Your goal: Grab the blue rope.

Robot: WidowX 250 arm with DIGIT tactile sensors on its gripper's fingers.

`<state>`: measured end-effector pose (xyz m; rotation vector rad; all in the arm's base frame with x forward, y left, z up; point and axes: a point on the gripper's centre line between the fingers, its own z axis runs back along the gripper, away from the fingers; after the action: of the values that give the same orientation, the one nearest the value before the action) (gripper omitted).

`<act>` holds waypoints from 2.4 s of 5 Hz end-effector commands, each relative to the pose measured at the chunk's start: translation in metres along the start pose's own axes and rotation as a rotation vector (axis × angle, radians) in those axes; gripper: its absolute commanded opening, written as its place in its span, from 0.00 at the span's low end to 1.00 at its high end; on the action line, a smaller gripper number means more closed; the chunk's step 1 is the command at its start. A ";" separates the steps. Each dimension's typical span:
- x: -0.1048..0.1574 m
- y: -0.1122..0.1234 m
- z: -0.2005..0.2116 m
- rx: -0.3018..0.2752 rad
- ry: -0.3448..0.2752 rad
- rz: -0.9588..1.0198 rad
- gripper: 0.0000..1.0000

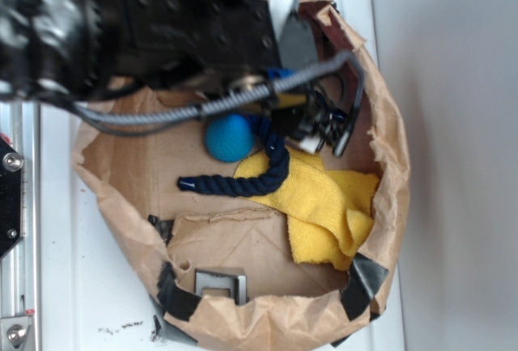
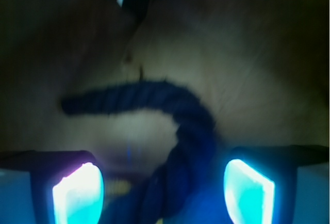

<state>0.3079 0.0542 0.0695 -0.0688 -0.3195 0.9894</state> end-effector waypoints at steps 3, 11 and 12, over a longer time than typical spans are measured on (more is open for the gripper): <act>-0.015 -0.009 -0.002 0.003 0.026 -0.093 0.00; 0.032 0.004 0.087 -0.181 0.058 -0.054 0.00; 0.031 0.004 0.086 -0.167 0.055 -0.059 0.00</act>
<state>0.2939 0.0660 0.1396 -0.2267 -0.2767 0.8906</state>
